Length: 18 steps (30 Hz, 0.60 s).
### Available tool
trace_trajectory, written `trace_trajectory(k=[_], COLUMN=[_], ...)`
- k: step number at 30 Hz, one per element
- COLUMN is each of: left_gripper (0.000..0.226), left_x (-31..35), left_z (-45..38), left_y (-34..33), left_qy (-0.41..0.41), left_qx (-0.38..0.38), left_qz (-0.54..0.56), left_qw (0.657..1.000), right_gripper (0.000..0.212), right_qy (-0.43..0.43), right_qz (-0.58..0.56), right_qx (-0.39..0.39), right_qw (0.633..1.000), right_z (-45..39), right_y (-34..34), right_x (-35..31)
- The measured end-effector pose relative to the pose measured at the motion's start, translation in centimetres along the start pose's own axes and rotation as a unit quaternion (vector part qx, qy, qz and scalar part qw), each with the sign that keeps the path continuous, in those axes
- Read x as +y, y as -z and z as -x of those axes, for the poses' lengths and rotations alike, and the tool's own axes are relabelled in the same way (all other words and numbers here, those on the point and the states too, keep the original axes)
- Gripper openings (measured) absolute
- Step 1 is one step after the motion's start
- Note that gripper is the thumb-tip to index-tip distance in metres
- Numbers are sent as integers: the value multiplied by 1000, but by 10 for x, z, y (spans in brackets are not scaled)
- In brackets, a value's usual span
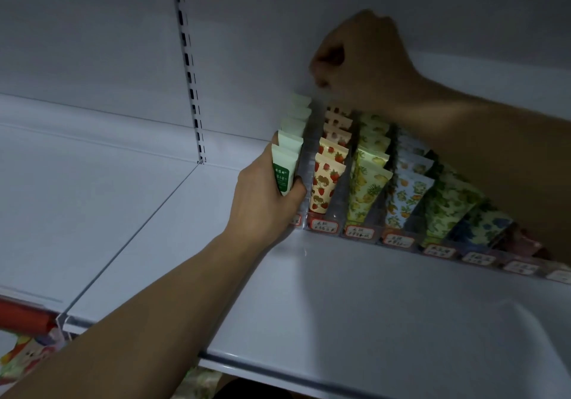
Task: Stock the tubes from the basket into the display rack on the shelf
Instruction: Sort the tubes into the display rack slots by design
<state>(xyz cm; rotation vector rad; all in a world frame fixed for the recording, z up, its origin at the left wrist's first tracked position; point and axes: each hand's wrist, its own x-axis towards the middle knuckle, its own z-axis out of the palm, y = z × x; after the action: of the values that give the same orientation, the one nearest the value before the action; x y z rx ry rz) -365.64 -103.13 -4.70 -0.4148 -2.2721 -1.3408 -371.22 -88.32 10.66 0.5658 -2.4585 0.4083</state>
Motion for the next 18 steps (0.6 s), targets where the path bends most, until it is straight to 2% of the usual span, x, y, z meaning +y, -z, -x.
trace_trajectory(k=[2,6,13,18], left_gripper=[43,43,46,56], left_x=[0,-2,-4,-6], left_z=[-1,-2,-4,-5], left_y=[0,-1,-2,-2], left_qy=[3,14,21,27], left_qx=[-2,-4,-7,-5], left_qz=[4,12,17,23], left_qw=[1000,1000,1000,999], right_gripper=[20,24,23,20], right_qy=[7,21,0,-1], right_qz=[3,38,39,36], right_qx=[-13,-108,-135,-121], right_qw=[1000,993,990,992], right_z=[-6,-14,-23,-21], right_y=[3,-14,-19,-23], right_x=[2,-3,-2,0])
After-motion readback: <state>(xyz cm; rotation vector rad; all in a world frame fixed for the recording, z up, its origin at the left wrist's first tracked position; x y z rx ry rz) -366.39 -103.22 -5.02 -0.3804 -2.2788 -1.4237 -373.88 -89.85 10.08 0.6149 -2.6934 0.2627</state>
